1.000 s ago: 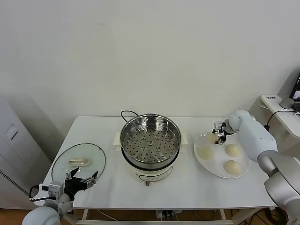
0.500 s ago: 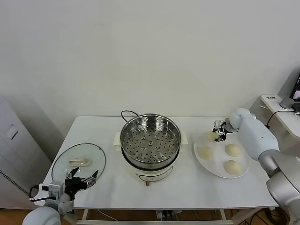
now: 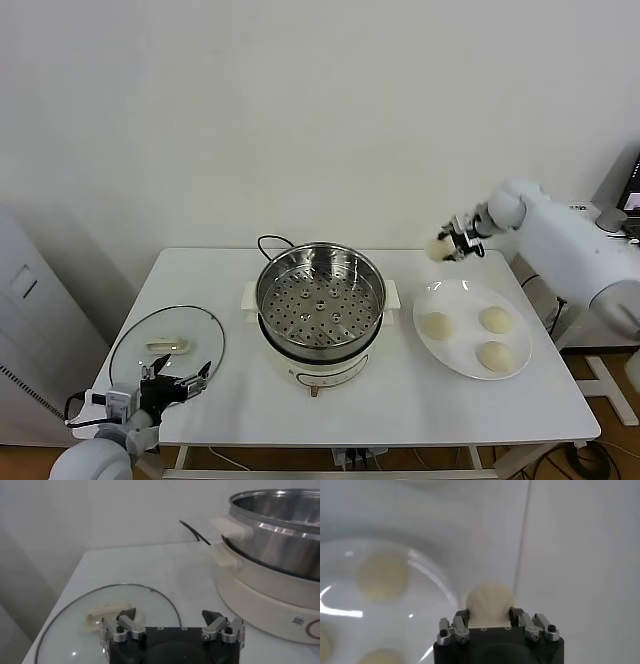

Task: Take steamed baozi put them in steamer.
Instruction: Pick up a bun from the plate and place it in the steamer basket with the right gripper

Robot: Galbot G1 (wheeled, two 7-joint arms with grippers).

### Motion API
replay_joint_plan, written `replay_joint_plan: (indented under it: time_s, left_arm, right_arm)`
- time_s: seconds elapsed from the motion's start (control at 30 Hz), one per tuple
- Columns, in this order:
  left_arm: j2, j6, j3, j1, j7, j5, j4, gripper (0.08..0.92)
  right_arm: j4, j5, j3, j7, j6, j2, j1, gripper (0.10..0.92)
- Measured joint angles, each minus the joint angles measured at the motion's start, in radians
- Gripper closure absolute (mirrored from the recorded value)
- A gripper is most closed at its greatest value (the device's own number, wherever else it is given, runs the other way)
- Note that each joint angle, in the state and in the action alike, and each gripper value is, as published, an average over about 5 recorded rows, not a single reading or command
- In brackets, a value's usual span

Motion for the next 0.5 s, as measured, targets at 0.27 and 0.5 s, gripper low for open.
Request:
replay_joint_plan:
  time_s: [0.27,0.5]
  left_arm:
    - [0.008,0.002,0.02,-0.014,-0.002,0.0,0.004,0.177]
    - [0.011,0.004,0.033,-0.02,-0.004,0.001,0.006,0.177]
  right_arm:
    - [-0.046,0.083,-0.05,-0.099,0.241,0.146,0.085,0.499]
    - [-0.084,0.041,-0.04,-0.153,0.4,0.282,0.097,0.499]
